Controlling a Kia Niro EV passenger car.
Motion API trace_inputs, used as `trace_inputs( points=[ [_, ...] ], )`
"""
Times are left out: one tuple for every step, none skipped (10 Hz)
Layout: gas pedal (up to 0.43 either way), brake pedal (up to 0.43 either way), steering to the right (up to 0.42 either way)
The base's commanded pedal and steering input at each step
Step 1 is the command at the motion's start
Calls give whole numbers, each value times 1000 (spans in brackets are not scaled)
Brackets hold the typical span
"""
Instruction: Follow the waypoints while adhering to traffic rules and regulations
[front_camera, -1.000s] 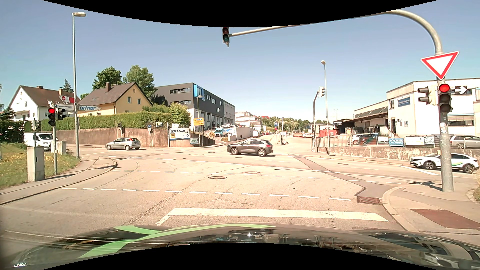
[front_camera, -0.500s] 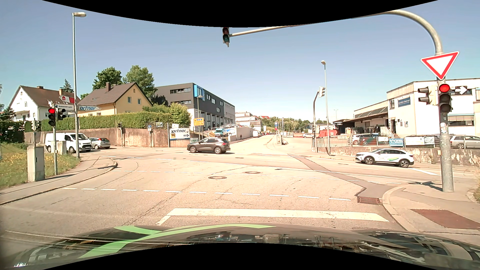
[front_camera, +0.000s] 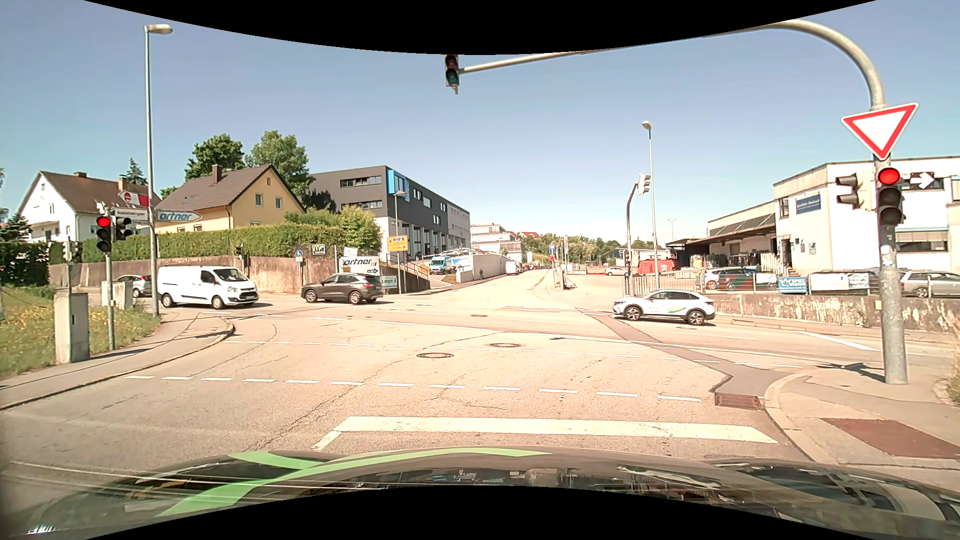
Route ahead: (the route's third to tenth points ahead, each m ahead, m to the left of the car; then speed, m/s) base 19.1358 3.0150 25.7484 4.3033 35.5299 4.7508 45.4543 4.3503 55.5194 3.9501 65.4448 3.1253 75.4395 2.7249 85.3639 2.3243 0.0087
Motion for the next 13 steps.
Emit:
trace_inputs(
  points=[
    [0, 530, 52],
    [0, 530, 52],
    [0, 537, 52],
    [0, 543, 51],
    [0, 543, 52],
    [0, 543, 52],
    [0, 543, 52],
    [0, 543, 52],
    [0, 543, 52],
    [0, 549, 47],
    [0, 549, 38],
    [0, 549, 30],
    [0, 549, 26]
  ],
)
